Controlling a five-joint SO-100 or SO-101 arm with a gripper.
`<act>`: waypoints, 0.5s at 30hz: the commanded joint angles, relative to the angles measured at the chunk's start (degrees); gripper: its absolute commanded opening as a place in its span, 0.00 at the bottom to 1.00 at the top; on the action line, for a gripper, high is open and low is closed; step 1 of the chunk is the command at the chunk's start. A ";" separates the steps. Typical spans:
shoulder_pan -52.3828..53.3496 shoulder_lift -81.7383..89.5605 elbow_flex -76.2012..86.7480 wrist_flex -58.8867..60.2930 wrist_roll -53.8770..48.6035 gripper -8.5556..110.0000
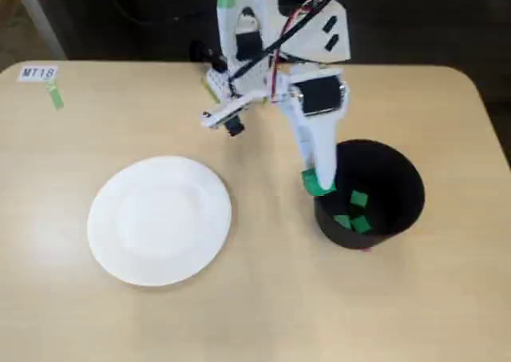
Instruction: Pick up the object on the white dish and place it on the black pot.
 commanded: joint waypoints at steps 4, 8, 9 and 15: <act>-6.94 6.59 7.12 -1.49 -1.49 0.07; -10.72 7.29 11.95 -3.16 -1.58 0.07; -11.60 7.21 13.10 -4.22 -1.67 0.07; -14.15 2.64 15.47 -7.47 -3.34 0.07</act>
